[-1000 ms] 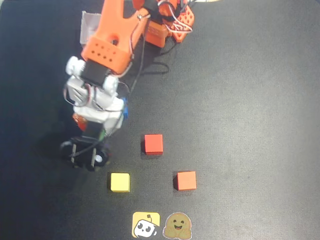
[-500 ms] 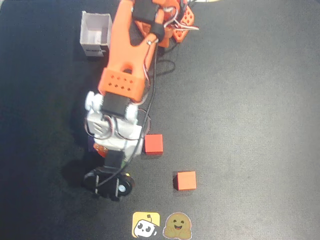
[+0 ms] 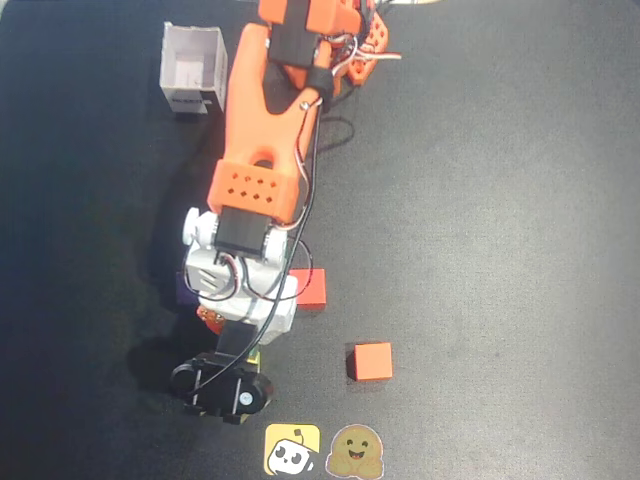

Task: Put the green cube on top of the yellow cube.

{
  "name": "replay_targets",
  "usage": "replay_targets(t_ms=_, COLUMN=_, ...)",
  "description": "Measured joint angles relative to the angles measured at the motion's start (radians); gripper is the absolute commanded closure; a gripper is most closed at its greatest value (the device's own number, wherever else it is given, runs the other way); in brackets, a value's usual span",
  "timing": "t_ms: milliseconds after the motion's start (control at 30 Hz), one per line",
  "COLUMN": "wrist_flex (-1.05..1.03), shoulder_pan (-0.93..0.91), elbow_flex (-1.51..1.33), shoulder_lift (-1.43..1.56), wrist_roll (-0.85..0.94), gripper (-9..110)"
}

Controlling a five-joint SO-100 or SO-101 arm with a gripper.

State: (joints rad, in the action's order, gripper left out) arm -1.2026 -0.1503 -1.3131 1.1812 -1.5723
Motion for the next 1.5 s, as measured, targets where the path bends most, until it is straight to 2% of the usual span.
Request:
replay_targets(t_ms=1033, wrist_flex=0.04, shoulder_pan=-0.002, elbow_flex=0.129, shoulder_lift=-0.144, wrist_roll=-0.021, gripper=96)
replay_targets(t_ms=1133, wrist_flex=0.04, shoulder_pan=-0.002, elbow_flex=0.133, shoulder_lift=-0.144, wrist_roll=-0.021, gripper=88)
replay_targets(t_ms=1500, wrist_flex=0.04, shoulder_pan=-0.002, elbow_flex=0.137, shoulder_lift=-0.144, wrist_roll=-0.043, gripper=85)
